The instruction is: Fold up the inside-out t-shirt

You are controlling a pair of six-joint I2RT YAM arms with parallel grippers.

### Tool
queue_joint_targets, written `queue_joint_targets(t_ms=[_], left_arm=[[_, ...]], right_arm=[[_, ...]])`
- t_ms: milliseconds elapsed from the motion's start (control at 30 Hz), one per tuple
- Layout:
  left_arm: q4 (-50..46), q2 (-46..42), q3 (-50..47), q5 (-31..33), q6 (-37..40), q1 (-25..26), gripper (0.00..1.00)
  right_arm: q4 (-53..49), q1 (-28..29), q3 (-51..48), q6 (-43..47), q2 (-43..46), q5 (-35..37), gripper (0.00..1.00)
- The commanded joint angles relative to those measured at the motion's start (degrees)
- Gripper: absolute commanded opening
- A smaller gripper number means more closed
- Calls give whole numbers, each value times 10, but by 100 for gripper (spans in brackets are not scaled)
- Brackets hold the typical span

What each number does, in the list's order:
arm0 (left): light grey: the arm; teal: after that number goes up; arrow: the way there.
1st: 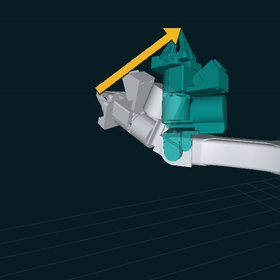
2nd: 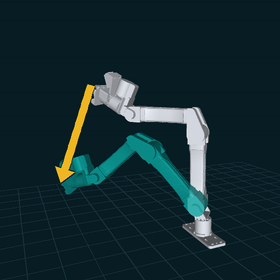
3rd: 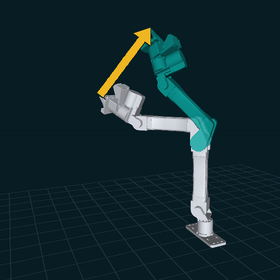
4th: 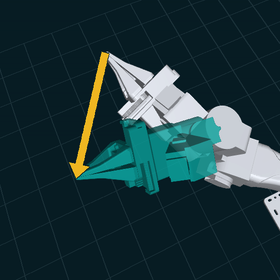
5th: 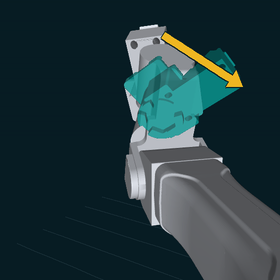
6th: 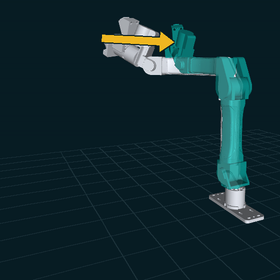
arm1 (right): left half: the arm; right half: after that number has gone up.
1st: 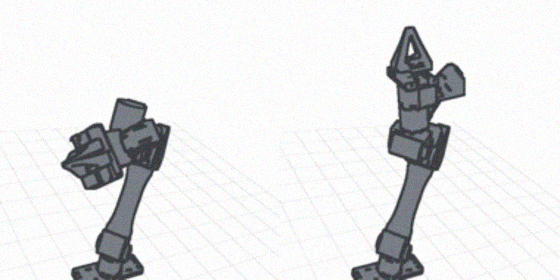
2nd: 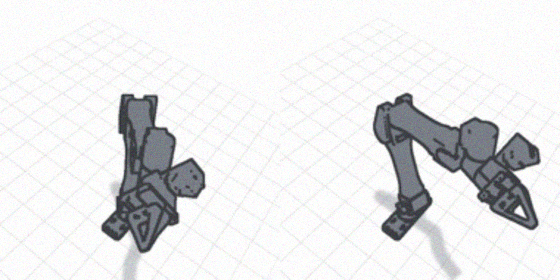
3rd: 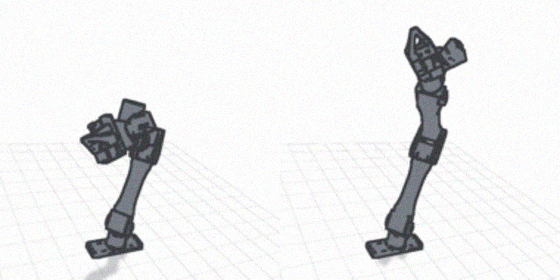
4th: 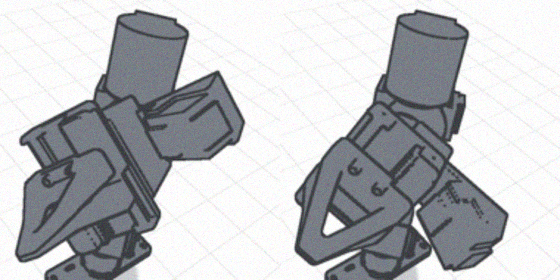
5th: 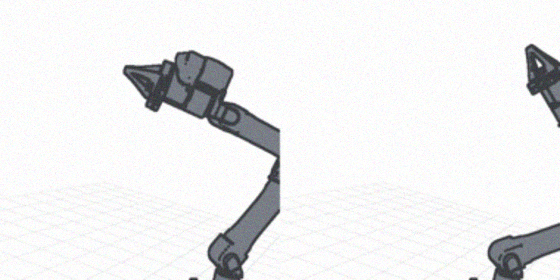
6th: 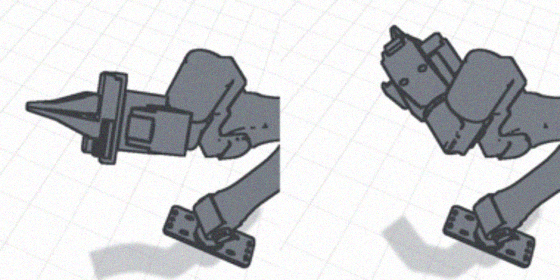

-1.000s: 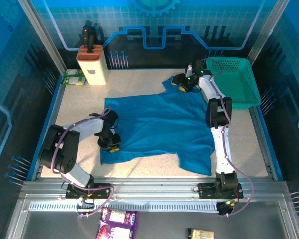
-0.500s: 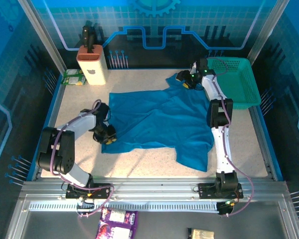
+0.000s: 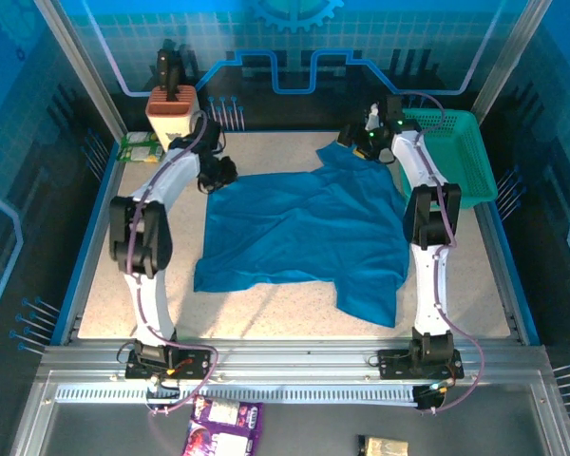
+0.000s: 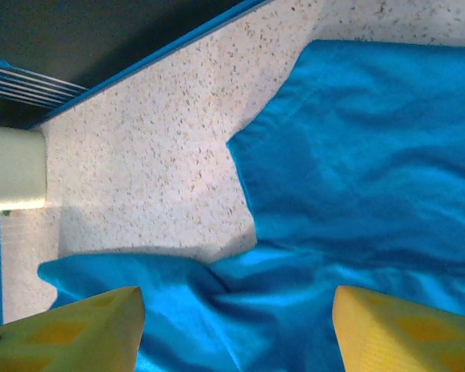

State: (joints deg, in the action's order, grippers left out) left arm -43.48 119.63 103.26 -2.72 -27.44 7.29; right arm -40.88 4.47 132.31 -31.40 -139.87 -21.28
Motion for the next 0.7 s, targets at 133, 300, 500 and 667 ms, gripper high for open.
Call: queue_joint_targets(t_ms=[133, 300, 500, 667], left_arm=[[-79, 172, 185, 62, 28, -11, 17], [-119, 285, 301, 65, 15, -34, 17], [-138, 388, 446, 36, -17, -60, 21], [-76, 396, 444, 13, -37, -70, 26]], right_arm=[[-15, 2, -95, 34, 20, 45, 66], [-5, -8, -125, 32, -2, 64, 66], [-12, -21, -91, 32, -58, 65, 66], [-64, -23, 1, 44, -100, 65, 66]])
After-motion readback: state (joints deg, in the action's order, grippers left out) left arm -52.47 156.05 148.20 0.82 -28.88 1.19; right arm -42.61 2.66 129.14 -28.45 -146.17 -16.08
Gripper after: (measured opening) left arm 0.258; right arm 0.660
